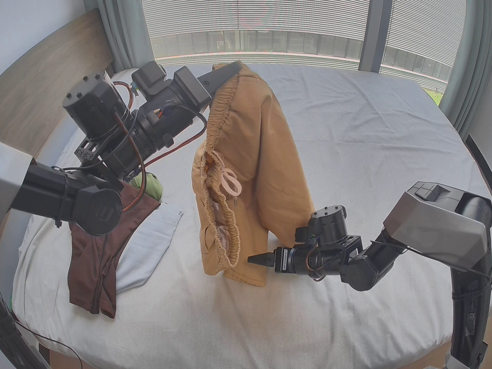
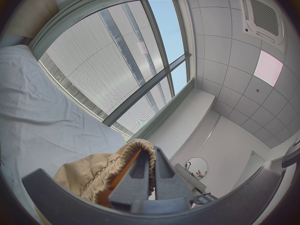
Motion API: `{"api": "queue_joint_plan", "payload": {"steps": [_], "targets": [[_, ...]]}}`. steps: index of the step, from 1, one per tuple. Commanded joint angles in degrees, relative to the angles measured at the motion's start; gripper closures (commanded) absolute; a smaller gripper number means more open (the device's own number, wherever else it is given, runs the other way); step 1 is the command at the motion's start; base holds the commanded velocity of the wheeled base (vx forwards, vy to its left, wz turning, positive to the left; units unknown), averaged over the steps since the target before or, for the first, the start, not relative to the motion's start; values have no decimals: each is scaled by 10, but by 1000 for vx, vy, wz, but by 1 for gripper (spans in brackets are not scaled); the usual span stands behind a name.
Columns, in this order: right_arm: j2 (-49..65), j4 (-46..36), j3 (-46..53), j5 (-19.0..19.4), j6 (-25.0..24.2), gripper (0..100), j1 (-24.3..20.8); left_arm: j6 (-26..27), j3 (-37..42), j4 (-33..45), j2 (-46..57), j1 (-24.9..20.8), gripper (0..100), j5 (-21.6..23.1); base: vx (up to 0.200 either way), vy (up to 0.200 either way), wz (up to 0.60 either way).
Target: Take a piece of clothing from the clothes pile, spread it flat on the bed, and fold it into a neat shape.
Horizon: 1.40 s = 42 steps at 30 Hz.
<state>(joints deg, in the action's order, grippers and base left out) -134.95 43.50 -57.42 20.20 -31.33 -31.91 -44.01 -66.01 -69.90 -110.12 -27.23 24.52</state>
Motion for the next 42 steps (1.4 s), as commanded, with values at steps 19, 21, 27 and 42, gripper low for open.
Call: {"api": "queue_joint_plan", "payload": {"steps": [19, 21, 27, 42], "targets": [[-84, -85, -148, -2, -79, 0, -8, 0, -1, -1, 9, 3, 100, -1, 0, 0, 0], [-98, -82, -153, -2, -78, 0, -7, 0, -1, -1, 9, 2, 100, 0, 0, 0, 0], [-102, -74, -154, -4, -76, 100, -5, 0, 0, -1, 9, 3, 100, -1, 0, 0, 0], [20, -36, -45, -3, -44, 100, 26, 0, 6, -4, 9, 23, 100, 0, 0, 0, 0]]}}
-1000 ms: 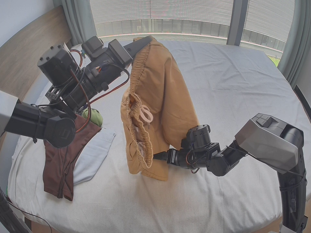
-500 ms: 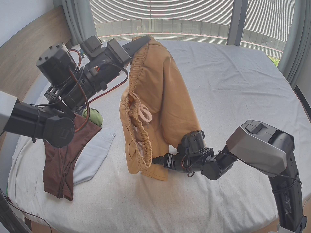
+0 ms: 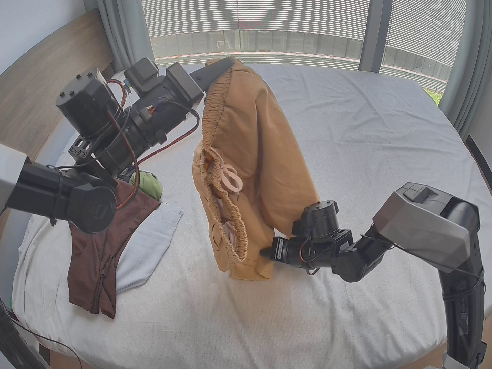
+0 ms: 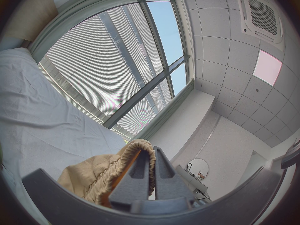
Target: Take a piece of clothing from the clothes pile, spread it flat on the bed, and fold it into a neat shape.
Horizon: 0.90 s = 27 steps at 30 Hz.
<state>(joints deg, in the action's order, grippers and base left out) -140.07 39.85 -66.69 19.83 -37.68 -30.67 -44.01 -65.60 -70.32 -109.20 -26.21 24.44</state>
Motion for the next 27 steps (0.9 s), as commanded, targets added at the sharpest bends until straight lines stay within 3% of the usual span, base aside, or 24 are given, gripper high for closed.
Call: {"api": "queue_joint_plan", "payload": {"steps": [1, 5, 12, 26, 27], "targets": [[88, 0, 62, 0, 28, 100, 18, 1, 3, 0, 0, 15, 100, 2, 0, 0, 0], [124, -14, 86, 0, 41, 100, 30, 1, 5, 0, -1, 17, 100, 2, 0, 0, 0], [168, -130, 108, -1, 121, 100, 62, 0, 5, -1, -1, 17, 100, 2, 0, 0, 0], [90, -139, 48, -4, 147, 100, -1, -1, 43, -43, -2, 20, 100, -1, 0, 0, 0], [87, -135, 44, -4, 147, 0, -11, -1, 48, -47, -3, 24, 100, -1, 0, 0, 0]]}}
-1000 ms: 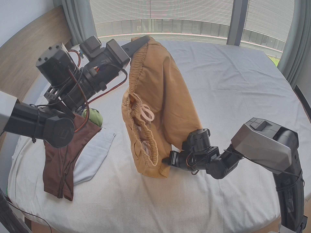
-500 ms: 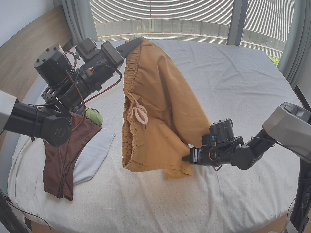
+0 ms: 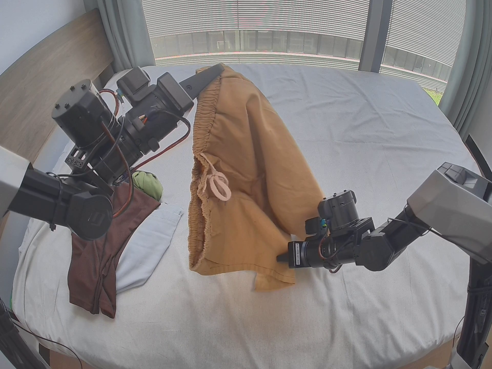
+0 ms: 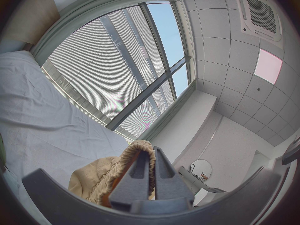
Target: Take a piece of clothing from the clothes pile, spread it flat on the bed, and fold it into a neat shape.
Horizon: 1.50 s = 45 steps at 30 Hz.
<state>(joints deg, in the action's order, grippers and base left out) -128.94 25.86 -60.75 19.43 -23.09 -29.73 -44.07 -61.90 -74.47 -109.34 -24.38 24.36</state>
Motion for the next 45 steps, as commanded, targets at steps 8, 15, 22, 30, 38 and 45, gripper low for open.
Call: {"api": "queue_joint_plan", "payload": {"steps": [8, 15, 22, 30, 38, 45], "targets": [[-39, 53, -15, -2, 3, 0, -45, -1, 13, -8, -4, 26, 100, 2, 0, 0, 0], [-52, 53, -16, -3, 1, 0, -38, -1, 13, -8, -4, 34, 100, 3, 0, 0, 0], [-51, 46, -4, -11, 1, 0, -22, 0, 13, -8, -1, 36, 100, 3, 0, 0, 0], [-89, 33, -52, -23, -16, 0, -22, 0, 10, -7, 6, 36, 100, 3, 0, 0, 0], [-120, -15, -113, -52, -30, 0, -23, 0, 9, -8, 8, 37, 100, 2, 0, 0, 0], [-174, -10, -143, -56, -43, 0, -23, 0, 10, -8, 12, 36, 100, 2, 0, 0, 0]]}}
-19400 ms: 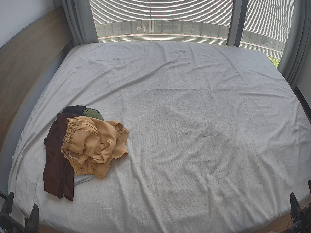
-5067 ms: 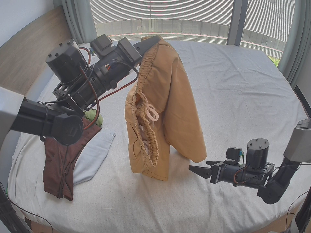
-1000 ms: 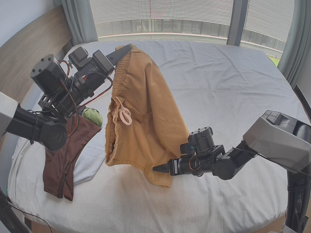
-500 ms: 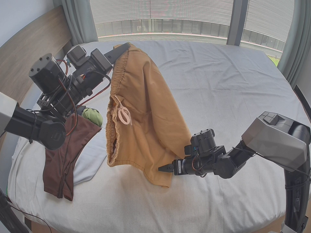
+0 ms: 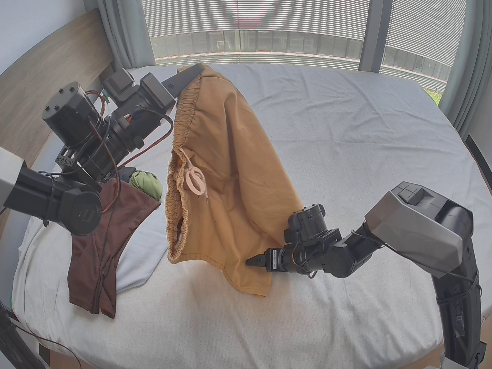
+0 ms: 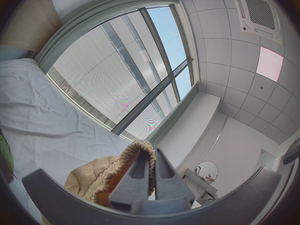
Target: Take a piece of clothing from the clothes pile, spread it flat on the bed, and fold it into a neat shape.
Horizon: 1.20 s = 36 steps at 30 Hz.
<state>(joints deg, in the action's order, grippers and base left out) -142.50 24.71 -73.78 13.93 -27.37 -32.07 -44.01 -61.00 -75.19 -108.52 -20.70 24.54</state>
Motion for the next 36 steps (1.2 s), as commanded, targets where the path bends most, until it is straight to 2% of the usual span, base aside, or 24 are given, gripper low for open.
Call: {"api": "queue_joint_plan", "payload": {"steps": [1, 5, 6, 21, 27, 36], "targets": [[-51, 7, -20, -5, -2, 0, -1, 0, 3, 0, 6, 0, 100, 1, 0, 0, 0], [-48, 27, -21, -9, -2, 0, -4, 0, 4, 0, 7, 0, 100, 1, 0, 0, 0], [-45, 30, -21, -9, -3, 100, -4, 0, 4, 0, 7, 0, 100, 1, 0, 0, 0], [32, 36, 22, -10, -3, 100, 10, 0, 4, 0, 6, 0, 100, 1, 0, 0, 0], [103, 24, 83, -12, 7, 100, 35, 0, 3, 0, 5, 0, 100, 0, 0, 0, 0], [144, -11, 137, -12, 28, 100, 75, 0, 4, 0, 3, -1, 100, -1, 0, 0, 0]]}}
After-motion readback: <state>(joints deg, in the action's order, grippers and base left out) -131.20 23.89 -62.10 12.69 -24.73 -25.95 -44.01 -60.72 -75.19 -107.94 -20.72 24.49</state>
